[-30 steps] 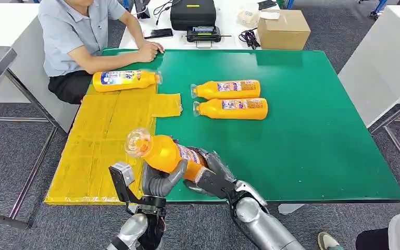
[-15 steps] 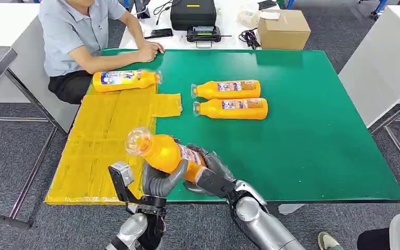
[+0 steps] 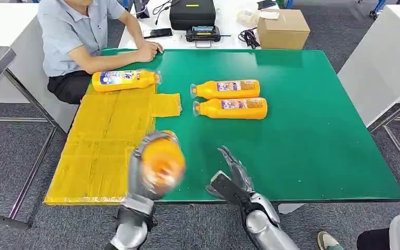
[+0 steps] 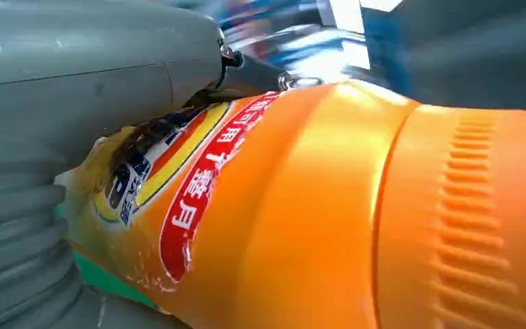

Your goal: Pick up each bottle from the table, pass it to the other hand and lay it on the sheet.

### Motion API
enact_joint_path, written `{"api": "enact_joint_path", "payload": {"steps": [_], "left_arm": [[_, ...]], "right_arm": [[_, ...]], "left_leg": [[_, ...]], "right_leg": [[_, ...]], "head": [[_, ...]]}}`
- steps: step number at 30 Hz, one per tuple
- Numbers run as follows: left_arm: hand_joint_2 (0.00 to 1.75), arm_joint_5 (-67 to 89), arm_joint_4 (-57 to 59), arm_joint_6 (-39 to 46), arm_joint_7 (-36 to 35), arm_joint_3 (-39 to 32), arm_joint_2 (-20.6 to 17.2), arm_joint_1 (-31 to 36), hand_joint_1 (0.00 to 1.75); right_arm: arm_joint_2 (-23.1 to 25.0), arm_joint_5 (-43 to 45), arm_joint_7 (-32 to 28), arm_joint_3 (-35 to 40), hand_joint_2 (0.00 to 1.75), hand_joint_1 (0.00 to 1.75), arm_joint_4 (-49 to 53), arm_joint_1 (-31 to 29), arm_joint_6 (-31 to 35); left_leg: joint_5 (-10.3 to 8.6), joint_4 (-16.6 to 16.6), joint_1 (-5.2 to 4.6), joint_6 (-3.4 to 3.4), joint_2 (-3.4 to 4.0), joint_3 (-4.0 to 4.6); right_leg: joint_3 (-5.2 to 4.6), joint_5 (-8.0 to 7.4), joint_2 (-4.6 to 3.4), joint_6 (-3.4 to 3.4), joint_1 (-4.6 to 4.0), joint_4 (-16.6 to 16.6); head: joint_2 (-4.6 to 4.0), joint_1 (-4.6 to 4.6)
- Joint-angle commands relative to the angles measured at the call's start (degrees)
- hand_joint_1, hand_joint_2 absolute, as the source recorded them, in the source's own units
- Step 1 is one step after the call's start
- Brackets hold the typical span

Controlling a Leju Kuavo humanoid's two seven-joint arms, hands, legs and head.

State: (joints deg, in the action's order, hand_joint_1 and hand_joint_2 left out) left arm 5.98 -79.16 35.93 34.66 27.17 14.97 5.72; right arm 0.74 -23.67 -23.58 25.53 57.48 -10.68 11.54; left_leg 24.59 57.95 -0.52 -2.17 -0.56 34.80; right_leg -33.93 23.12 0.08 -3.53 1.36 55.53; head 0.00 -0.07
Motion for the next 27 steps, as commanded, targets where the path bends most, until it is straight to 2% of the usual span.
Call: {"api": "enact_joint_path", "payload": {"steps": [1, 2, 3, 4, 5, 6, 7, 8, 10, 12, 13, 14, 15, 16, 17, 19, 21, 22, 23, 24, 25, 27], "left_arm": [[1.75, -6.8, -0.5, -0.7, -0.1, 0.6, -2.9, 1.1, 1.75], [1.75, -6.1, -0.8, 0.5, 0.7, 0.5, -2.6, 0.9, 1.75], [1.75, 1.2, 0.1, 4.1, 2.1, -1.3, -1.4, 0.6, 1.75], [1.75, 15.1, 0.4, 4.1, 4.6, -10.1, 3.2, -0.9, 1.75], [1.75, 25.0, -0.8, 4.1, 5.3, -15.0, 5.0, -1.3, 1.75], [1.75, 36.7, -3.8, 4.1, 4.6, -21.3, 5.0, -1.7, 1.75], [1.75, 45.2, -4.2, 4.1, 1.9, -24.3, 5.0, -1.2, 1.68], [1.75, 48.6, -3.8, 4.1, 0.7, -25.4, 5.0, -0.9, 1.62], [1.75, 64.2, -0.7, 4.1, -5.1, -29.4, 5.0, 0.4, 1.62], [1.75, 73.0, 0.5, 4.1, -8.0, -31.5, 5.0, 1.2, 1.62], [1.75, 73.0, 0.5, 4.1, -8.0, -31.5, 5.0, 1.2, 1.64], [1.75, 82.3, 3.0, 4.1, -16.7, -28.9, 1.8, 2.1, 1.68], [1.75, 84.0, 5.5, 4.1, -25.6, -22.4, -4.6, 3.0, 1.64], [1.75, 84.0, 11.4, 4.1, -43.6, -7.2, -15.3, 7.6, 1.68], [1.75, 84.0, 15.6, 4.1, -55.1, 3.6, -19.3, 11.6, 1.75], [1.75, 84.0, 25.6, 4.1, -63.5, 11.8, -21.2, 16.9, 1.75], [1.75, 84.0, 28.1, 4.1, -64.6, 12.4, -20.8, 17.8, 1.75], [1.75, 84.0, 28.1, 4.1, -64.6, 12.4, -20.8, 17.8, 1.73], [1.75, 84.0, 33.8, 4.1, -64.0, 11.3, -19.6, 19.3, 1.41], [1.75, 84.0, 36.6, 4.1, -64.7, 12.0, -19.3, 20.4, 1.29], [1.75, 84.0, 39.3, 3.9, -64.0, 10.6, -18.4, 20.9, 1.40], [1.75, 84.0, 42.9, 3.3, -61.8, 8.5, -17.3, 21.6, 1.41]], "right_arm": [[1.2, -0.4, -0.1, -4.5, 1.75, 0.00, -4.2, -0.5, -0.8], [1.2, -0.5, -0.1, -4.6, 1.75, 0.00, -4.1, -0.4, -1.1], [1.2, -0.9, -0.3, -4.6, 1.75, 0.00, -4.2, -0.5, -1.3], [1.2, -1.4, -0.5, -4.6, 1.75, 0.00, -4.6, -0.8, -1.5], [1.4, -1.6, -0.7, -4.4, 1.75, 0.00, -5.2, -1.3, -1.7], [1.7, -1.8, -1.0, -4.2, 1.75, 0.00, -6.5, -2.4, -2.2], [2.0, -2.0, -1.3, -4.1, 1.75, 0.00, -7.8, -3.3, -2.5], [2.2, -2.0, -1.5, -4.2, 1.75, 0.00, -8.2, -3.7, -2.6], [2.3, -2.2, -2.0, -4.5, 1.75, 0.00, -9.0, -4.2, -2.9], [2.3, -2.3, -2.3, -4.5, 1.75, 0.00, -8.8, -4.4, -3.4], [2.3, -2.3, -2.3, -4.5, 1.75, 0.00, -8.8, -4.4, -3.4], [2.2, -2.5, -2.4, -4.4, 1.75, 0.00, -8.2, -4.4, -3.9], [2.2, -2.6, -2.6, -4.3, 1.75, 0.00, -7.9, -4.5, -4.2], [2.1, -2.6, -2.6, -4.3, 1.75, 0.00, -7.5, -4.7, -4.6], [2.1, -2.8, -2.7, -4.2, 1.75, 0.00, -7.2, -5.0, -5.0], [2.2, -3.5, -3.1, -4.1, 1.75, 0.00, -6.1, -5.0, -5.0], [2.3, -3.4, -3.2, -4.1, 1.75, 0.00, -5.4, -4.8, -5.0], [2.3, -3.4, -3.2, -4.1, 1.75, 0.00, -5.4, -4.8, -5.0], [2.1, -3.1, -3.2, -3.9, 1.75, 0.00, -3.2, -4.1, -5.4], [1.9, -3.1, -3.4, -3.7, 1.75, 0.00, -1.9, -3.7, -5.6], [1.8, -3.0, -3.5, -3.7, 1.75, 0.00, -0.7, -3.2, -5.8], [1.6, -2.9, -3.5, -3.5, 1.75, 0.00, 1.9, -2.2, -6.2]], "left_leg": [[0.02, 0.0, 0.09, 0.12, 0.00, -0.13], [0.01, 0.0, 0.09, 0.11, -0.08, -0.12], [0.05, 0.0, 0.12, 0.15, -0.03, -0.23], [0.04, 0.0, 0.10, 0.11, 0.05, -0.17], [0.03, 0.0, 0.07, 0.09, 0.13, -0.17], [0.15, 0.0, 0.15, 0.14, 0.30, -0.27], [0.05, 0.0, 0.09, 0.09, 0.25, -0.12], [0.12, 0.0, 0.13, 0.15, 0.36, -0.24], [0.02, 0.0, 0.07, 0.10, 0.20, -0.15], [0.12, 0.0, 0.15, 0.20, 0.42, -0.35], [0.03, 0.0, 0.08, 0.14, 0.32, -0.21], [0.06, 0.0, 0.14, 0.21, 0.33, -0.29], [0.04, 0.0, 0.16, 0.22, 0.23, -0.28], [-0.03, -0.1, 0.09, 0.17, 0.07, -0.22], [-0.08, -0.2, 0.11, 0.23, 0.01, -0.33], [-0.14, -0.1, 0.10, 0.22, -0.28, -0.25], [-0.17, -0.1, 0.18, 0.25, -0.33, -0.23], [-0.17, -0.1, 0.12, 0.24, -0.07, -0.26], [-0.13, -0.1, 0.18, 0.27, -0.03, -0.32], [-0.13, -0.1, 0.16, 0.22, -0.02, -0.25], [-0.15, 0.0, 0.16, 0.19, -0.05, -0.22], [-0.08, 0.0, 0.19, 0.23, 0.06, -0.31]], "right_leg": [[0.13, 0.03, 0.03, 0.14, -0.09, 0.0], [0.14, 0.04, 0.08, 0.13, -0.08, 0.0], [0.24, 0.08, 0.03, 0.17, -0.12, 0.0], [0.17, 0.04, -0.05, 0.12, -0.09, 0.0], [0.14, 0.03, -0.11, 0.10, -0.05, 0.0], [0.23, 0.06, -0.25, 0.17, -0.14, 0.0], [0.08, 0.00, -0.21, 0.11, -0.07, 0.0], [0.18, 0.04, -0.32, 0.18, -0.12, 0.0], [0.14, -0.02, -0.21, 0.12, -0.05, 0.0], [0.28, 0.01, -0.41, 0.25, -0.14, 0.0], [0.13, -0.03, -0.26, 0.16, -0.08, 0.0], [0.22, 0.00, -0.25, 0.24, -0.14, 0.0], [0.24, 0.01, -0.16, 0.26, -0.16, 0.0], [0.18, 0.01, -0.03, 0.19, -0.09, 0.0], [0.27, 0.01, 0.03, 0.26, -0.10, -0.1], [0.27, 0.05, 0.32, 0.25, -0.09, 0.0], [0.28, 0.05, 0.37, 0.26, -0.16, 0.0], [0.18, -0.01, 0.14, 0.23, -0.10, 0.0], [0.25, -0.07, 0.11, 0.38, -0.17, -0.1], [0.20, -0.08, 0.08, 0.34, -0.15, 0.0], [0.19, -0.08, 0.07, 0.30, -0.13, 0.0], [0.28, -0.04, -0.02, 0.36, -0.16, 0.0]], "head": [[0.00, 0.00], [0.00, 0.00], [0.00, 0.00], [0.00, -0.02], [0.00, 0.00], [0.00, -0.02], [0.00, 0.00], [0.00, 0.00], [0.00, -0.04], [0.00, 0.00], [0.00, -0.02], [0.00, 0.00], [0.00, -0.02], [0.00, 0.00], [0.00, 0.00], [0.00, -0.04], [0.00, -0.02], [0.00, 0.02], [0.00, 0.04], [0.00, -0.04], [0.00, -0.02], [0.00, -0.02]]}}
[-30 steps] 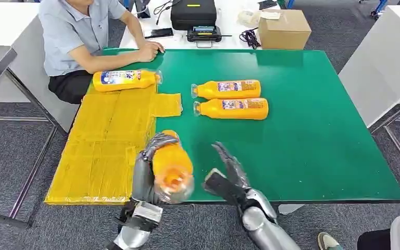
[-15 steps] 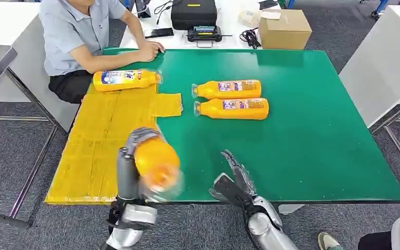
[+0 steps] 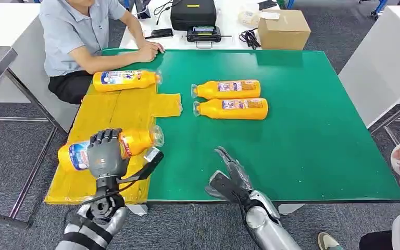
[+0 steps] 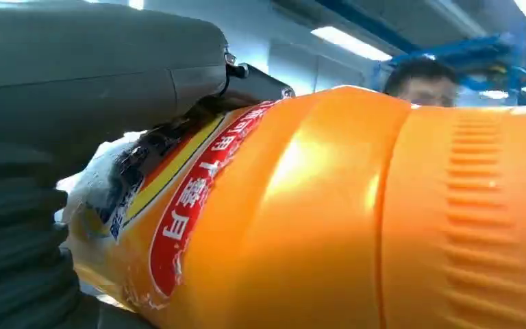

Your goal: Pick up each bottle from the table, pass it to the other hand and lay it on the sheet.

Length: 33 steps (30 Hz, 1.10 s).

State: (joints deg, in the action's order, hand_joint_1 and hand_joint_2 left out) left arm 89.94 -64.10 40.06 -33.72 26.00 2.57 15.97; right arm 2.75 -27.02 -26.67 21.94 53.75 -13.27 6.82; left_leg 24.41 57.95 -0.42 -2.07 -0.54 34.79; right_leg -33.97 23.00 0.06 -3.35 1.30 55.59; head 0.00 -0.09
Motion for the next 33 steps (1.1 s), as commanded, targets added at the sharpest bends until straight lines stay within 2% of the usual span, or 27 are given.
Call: {"api": "enact_joint_path", "payload": {"steps": [1, 22, 24, 26, 27, 28, 30, 31, 32, 33], "left_arm": [[1.75, 0.1, 28.7, -0.9, 7.4, 9.1, -4.5, 11.5, 1.40], [1.75, 0.1, 28.7, -0.9, 7.4, 9.1, -4.5, 11.5, 1.40], [1.75, -0.2, 30.7, -1.7, 10.9, 6.6, -3.0, 11.6, 1.47], [1.75, -0.1, 32.6, -2.0, 13.9, 4.2, -1.5, 12.0, 1.43], [1.75, -0.7, 33.5, -2.1, 15.5, 3.1, -0.9, 12.2, 1.47], [1.75, -0.6, 33.8, -2.3, 16.0, 3.0, -0.6, 12.3, 1.40], [1.75, -1.5, 34.4, -2.1, 17.8, 1.8, 0.0, 12.5, 1.36], [1.75, -1.7, 35.0, -2.7, 18.5, 1.2, 0.6, 12.6, 0.99], [1.75, -1.8, 35.2, -3.0, 18.5, 0.9, 0.8, 12.6, 0.87], [1.75, -3.2, 35.4, -3.3, 19.4, -0.5, 1.4, 12.6, 0.84]], "right_arm": [[-0.5, 0.5, -0.4, 0.1, 1.75, 0.00, 6.2, 0.6, -1.7], [-0.5, 0.5, -0.4, 0.1, 1.75, 0.00, 6.2, 0.6, -1.7], [-0.6, 0.6, -0.5, 0.3, 1.75, 0.00, 6.7, 0.8, -2.1], [-0.7, 0.7, -0.5, 0.4, 1.75, 0.00, 7.0, 0.7, -2.3], [-0.7, 0.7, -0.5, 0.4, 1.75, 0.00, 7.0, 0.7, -2.4], [-0.7, 0.7, -0.5, 0.4, 1.75, 0.00, 7.0, 0.7, -2.4], [-0.8, 0.7, -0.4, 0.4, 1.75, 0.00, 7.1, 0.6, -2.5], [-0.8, 0.8, -0.4, 0.4, 1.75, 0.00, 7.2, 0.6, -2.6], [-0.7, 0.8, -0.4, 0.4, 1.75, 0.00, 7.2, 0.6, -2.7], [-0.6, 0.8, -0.4, 0.4, 1.75, 0.00, 7.2, 0.6, -2.7]], "left_leg": [[0.05, -0.1, 0.04, 0.10, -0.01, -0.21], [0.04, 0.0, 0.02, 0.08, 0.08, -0.09], [0.07, 0.0, 0.04, 0.10, 0.07, -0.15], [0.04, 0.0, 0.01, 0.07, 0.06, -0.11], [0.10, 0.0, 0.07, 0.13, 0.07, -0.20], [0.06, 0.0, 0.04, 0.10, 0.04, -0.15], [0.07, 0.0, 0.05, 0.10, 0.04, -0.18], [0.04, 0.0, 0.01, 0.07, 0.02, -0.14], [0.08, 0.0, 0.07, 0.12, 0.00, -0.27], [0.06, 0.0, 0.03, 0.10, 0.01, -0.25]], "right_leg": [[0.25, 0.06, 0.04, 0.12, -0.04, -0.1], [0.11, 0.01, -0.05, 0.10, -0.04, -0.1], [0.17, 0.03, -0.04, 0.13, -0.06, -0.1], [0.12, 0.01, -0.02, 0.09, -0.02, -0.1], [0.22, 0.06, -0.02, 0.17, -0.09, 0.0], [0.17, 0.04, 0.00, 0.13, -0.05, 0.0], [0.21, 0.04, 0.01, 0.14, -0.07, -0.1], [0.16, 0.01, 0.01, 0.09, -0.03, -0.1], [0.32, 0.05, 0.05, 0.16, -0.08, -0.1], [0.28, 0.03, 0.01, 0.13, -0.05, -0.1]], "head": [[0.00, -0.04], [0.00, -0.02], [0.00, -0.02], [0.00, 0.00], [0.00, 0.00], [0.00, 0.00], [0.00, 0.00], [0.00, 0.00], [0.00, 0.00], [0.00, 0.00]]}}
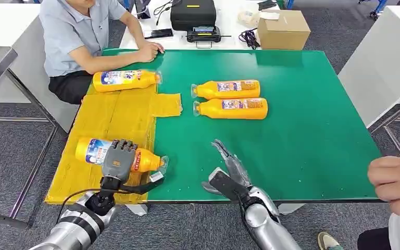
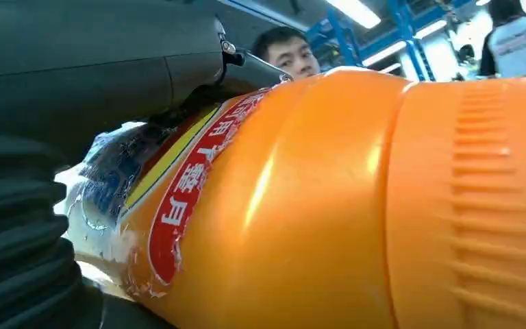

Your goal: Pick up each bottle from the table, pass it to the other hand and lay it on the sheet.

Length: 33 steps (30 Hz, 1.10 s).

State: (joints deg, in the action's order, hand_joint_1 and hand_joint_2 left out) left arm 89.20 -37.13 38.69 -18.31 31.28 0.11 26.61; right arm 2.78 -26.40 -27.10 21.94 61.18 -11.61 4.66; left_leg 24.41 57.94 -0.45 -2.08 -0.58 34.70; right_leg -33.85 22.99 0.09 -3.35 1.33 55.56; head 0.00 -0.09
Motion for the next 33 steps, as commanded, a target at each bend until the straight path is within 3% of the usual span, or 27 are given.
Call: {"api": "enact_joint_path", "payload": {"steps": [1, 2, 3, 9, 33], "left_arm": [[1.75, -2.8, 8.6, -2.1, 4.2, -6.2, 4.1, 1.9, 0.80], [1.75, -3.6, 8.8, -2.7, 4.5, -7.0, 4.5, 1.9, 0.40], [1.75, -12.7, 11.3, -18.0, 10.1, -12.5, 6.4, 3.0, 0.00], [1.75, -14.7, 13.6, -22.9, 11.1, -14.1, 5.8, 3.2, 0.00], [1.75, -17.6, 14.0, -26.1, 13.0, -16.1, 7.0, 2.9, 0.00]], "right_arm": [[-0.6, 0.2, 0.0, 0.4, 1.75, 0.00, -0.2, -1.0, -0.6], [-0.5, 0.2, 0.0, 0.4, 1.75, 0.00, -0.1, -0.9, -0.7], [-0.7, 0.2, -0.2, -0.4, 1.75, 0.00, 0.8, -1.2, -0.3], [-1.0, -0.2, 0.8, -2.5, 1.75, 0.00, 1.9, -2.0, -1.5], [-0.5, -0.8, -0.2, -4.7, 1.75, 0.00, 1.4, -2.5, -2.5]], "left_leg": [[0.08, 0.0, 0.10, 0.13, 0.07, -0.20], [0.07, 0.0, 0.09, 0.12, 0.07, -0.19], [0.02, 0.0, 0.02, 0.05, 0.03, -0.14], [-0.15, -0.1, 0.00, -0.02, -0.50, -0.50], [-0.19, -0.2, -0.02, 0.05, -0.41, -1.11]], "right_leg": [[0.22, 0.05, -0.03, 0.17, -0.12, 0.0], [0.22, 0.03, -0.03, 0.15, -0.10, 0.0], [0.15, 0.01, -0.02, 0.08, -0.03, 0.0], [0.70, 0.00, 0.45, 0.15, -0.02, -0.1], [1.22, -0.03, 0.43, 0.16, 0.00, -0.1]], "head": [[0.00, 0.00], [0.00, 0.00], [0.00, 0.00], [0.00, -0.04], [0.00, 0.00]]}}
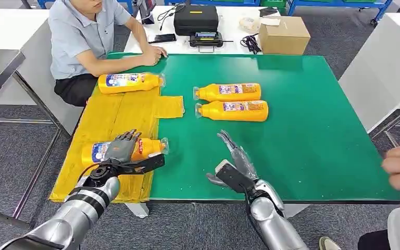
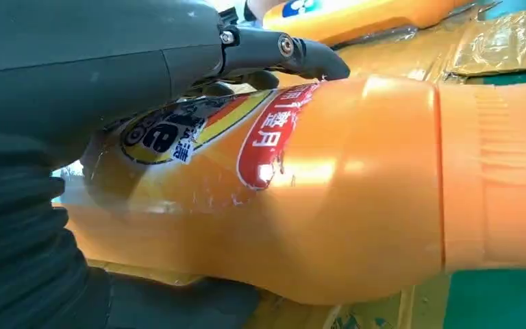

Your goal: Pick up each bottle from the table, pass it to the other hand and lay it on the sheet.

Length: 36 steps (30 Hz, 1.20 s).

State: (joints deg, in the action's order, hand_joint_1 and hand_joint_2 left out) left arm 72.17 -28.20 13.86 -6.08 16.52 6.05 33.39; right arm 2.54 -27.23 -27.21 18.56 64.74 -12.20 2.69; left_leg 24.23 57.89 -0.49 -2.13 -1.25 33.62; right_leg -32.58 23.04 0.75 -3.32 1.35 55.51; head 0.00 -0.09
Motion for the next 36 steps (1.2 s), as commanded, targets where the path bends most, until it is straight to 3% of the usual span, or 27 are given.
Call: {"api": "enact_joint_path", "payload": {"steps": [1, 5, 9, 12, 14, 19, 23, 27, 31, 34, 36], "left_arm": [[1.75, -0.3, 4.2, -0.4, 1.4, -0.8, 1.1, -4.2, 0.00], [1.75, -2.9, -3.8, 5.3, 7.0, 0.1, 2.6, -7.2, 0.00], [1.75, -5.6, -22.4, 15.6, 9.9, 5.8, 3.1, -14.4, 0.00], [1.75, -6.5, -26.0, 19.0, 10.8, 7.2, 3.3, -15.7, 0.00], [1.75, -10.4, -28.4, 23.3, 14.9, 7.3, 3.8, -16.8, 0.00], [1.75, -12.5, -29.6, 25.9, 17.4, 7.6, 3.9, -17.2, 0.00], [1.75, -11.7, -36.3, 26.1, 26.5, -1.3, 8.7, -20.3, 0.00], [1.75, -7.6, -38.1, 26.1, 27.4, -2.6, 9.5, -21.1, 0.00], [1.75, -7.1, -38.6, 26.1, 27.9, -2.6, 9.6, -21.3, 0.00], [1.75, -13.5, -41.3, 26.1, 31.7, 2.5, 10.1, -23.0, 0.00], [1.75, -15.7, -43.7, 26.1, 28.9, 7.6, 9.0, -23.9, 0.00]], "right_arm": [[-0.3, 0.1, -0.1, -1.4, 1.75, 0.00, -2.0, -1.7, -0.6], [-1.1, -0.2, -0.2, -2.0, 1.75, 0.00, -0.3, 0.3, -0.4], [-1.8, -0.4, -0.4, -3.1, 1.75, 0.00, 1.9, 3.2, 0.5], [-1.7, -0.5, -0.6, -2.8, 1.75, 0.00, 1.9, 3.4, 0.8], [-1.7, -0.5, -0.8, -2.5, 1.75, 0.00, 2.0, 3.5, 1.2], [-1.9, -0.4, -0.8, -2.0, 1.75, 0.00, 2.3, 3.7, 1.4], [-2.1, 0.2, -0.9, -0.8, 1.75, 0.00, 1.5, 2.9, 2.3], [-2.4, 0.5, -0.9, -0.7, 1.75, 0.00, 1.5, 2.8, 2.7], [-2.4, 0.5, -0.9, -0.8, 1.75, 0.00, 1.5, 2.9, 2.7], [-2.7, 0.7, -0.9, -1.5, 1.75, 0.00, 2.7, 4.3, 3.3], [-2.9, 0.8, -0.8, -1.8, 1.75, 0.00, 3.7, 5.1, 3.4]], "left_leg": [[0.00, -0.1, -0.01, 0.08, 0.23, -0.06], [-0.01, -0.1, 0.01, 0.08, 0.17, -0.06], [0.00, 0.0, -0.01, 0.03, -0.03, 0.03], [0.02, 0.0, 0.02, 0.03, 0.07, 0.36], [0.07, 0.1, 0.06, 0.07, 0.15, 0.64], [0.14, 0.1, 0.11, 0.15, 0.24, 0.90], [0.05, 0.1, 0.08, 0.06, 0.26, 1.23], [0.03, 0.1, 0.06, 0.03, 0.27, 1.30], [0.11, 0.1, 0.11, 0.10, 0.36, 1.21], [0.03, 0.1, 0.04, 0.04, 0.19, 1.32], [0.08, 0.1, 0.07, 0.08, 0.15, 1.26]], "right_leg": [[-0.01, -0.05, -0.20, 0.10, 0.00, -0.1], [0.02, -0.05, -0.15, 0.10, -0.01, -0.1], [-0.08, 0.03, 0.05, 0.07, 0.01, 0.0], [-0.36, -0.01, -0.04, 0.06, -0.03, 0.0], [-0.61, 0.01, -0.09, 0.09, -0.08, 0.0], [-0.93, 0.06, -0.18, 0.16, -0.14, 0.0], [-1.29, -0.03, -0.20, 0.06, -0.09, 0.0], [-1.33, -0.05, -0.22, 0.03, -0.07, 0.0], [-1.23, -0.01, -0.30, 0.12, -0.13, 0.0], [-1.33, -0.03, -0.16, 0.04, -0.06, 0.0], [-1.26, 0.03, -0.11, 0.08, -0.09, 0.0]], "head": [[0.00, 0.00], [0.00, 0.00], [0.00, 0.00], [0.00, 0.00], [0.00, -0.02], [0.00, 0.00], [0.00, 0.02], [0.00, 0.00], [0.00, 0.00], [0.00, 0.00], [0.00, 0.02]]}}
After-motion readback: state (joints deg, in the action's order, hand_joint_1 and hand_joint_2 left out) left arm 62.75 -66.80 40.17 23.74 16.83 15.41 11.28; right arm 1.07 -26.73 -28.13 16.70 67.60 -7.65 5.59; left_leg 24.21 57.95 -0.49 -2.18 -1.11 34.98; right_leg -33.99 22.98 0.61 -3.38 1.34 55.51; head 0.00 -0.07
